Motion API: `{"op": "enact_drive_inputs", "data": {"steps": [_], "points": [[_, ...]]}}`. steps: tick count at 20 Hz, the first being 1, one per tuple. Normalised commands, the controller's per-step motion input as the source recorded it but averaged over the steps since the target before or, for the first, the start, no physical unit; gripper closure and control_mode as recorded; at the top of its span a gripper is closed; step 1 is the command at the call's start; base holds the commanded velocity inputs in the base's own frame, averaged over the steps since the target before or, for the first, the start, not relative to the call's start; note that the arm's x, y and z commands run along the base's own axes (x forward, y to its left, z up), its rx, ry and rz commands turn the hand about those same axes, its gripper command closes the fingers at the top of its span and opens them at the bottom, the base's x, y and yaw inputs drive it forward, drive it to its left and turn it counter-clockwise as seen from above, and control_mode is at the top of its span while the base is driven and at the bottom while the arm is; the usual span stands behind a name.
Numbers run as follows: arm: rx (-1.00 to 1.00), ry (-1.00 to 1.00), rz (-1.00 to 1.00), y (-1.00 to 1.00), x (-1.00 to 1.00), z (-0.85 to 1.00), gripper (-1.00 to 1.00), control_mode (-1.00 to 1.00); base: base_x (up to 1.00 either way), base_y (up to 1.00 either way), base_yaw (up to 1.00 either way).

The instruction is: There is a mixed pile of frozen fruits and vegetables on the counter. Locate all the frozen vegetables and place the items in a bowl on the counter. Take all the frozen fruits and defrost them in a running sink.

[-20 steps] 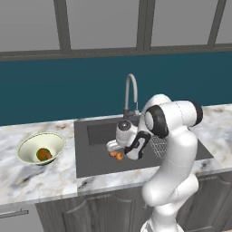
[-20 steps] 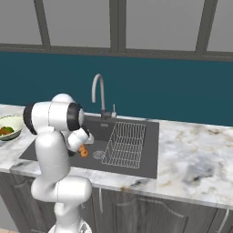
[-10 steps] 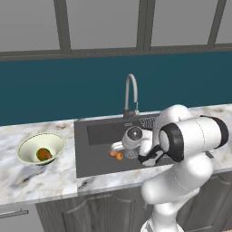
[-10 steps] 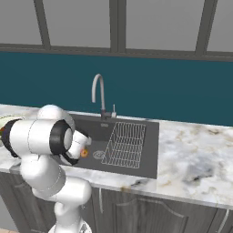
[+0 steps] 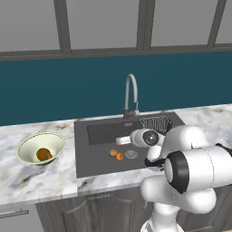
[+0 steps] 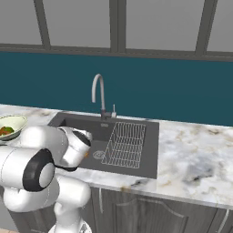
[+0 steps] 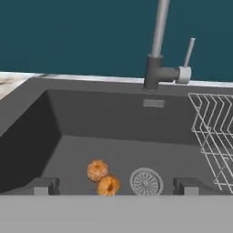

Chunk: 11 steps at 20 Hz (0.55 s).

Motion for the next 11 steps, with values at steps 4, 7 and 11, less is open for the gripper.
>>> {"op": "enact_drive_inputs", "data": {"steps": [4, 7, 11], "points": [[0.05, 0.00, 0.00, 0.00, -0.35, 1.00, -1.00, -1.00, 0.00, 0.00, 0.00], [0.01, 0.00, 0.00, 0.00, -0.46, 0.92, -1.00, -1.00, 0.00, 0.00, 0.00], [0.00, 0.01, 0.02, 0.09, -0.54, 0.76, -1.00, -1.00, 0.00, 0.00, 0.00]]}}
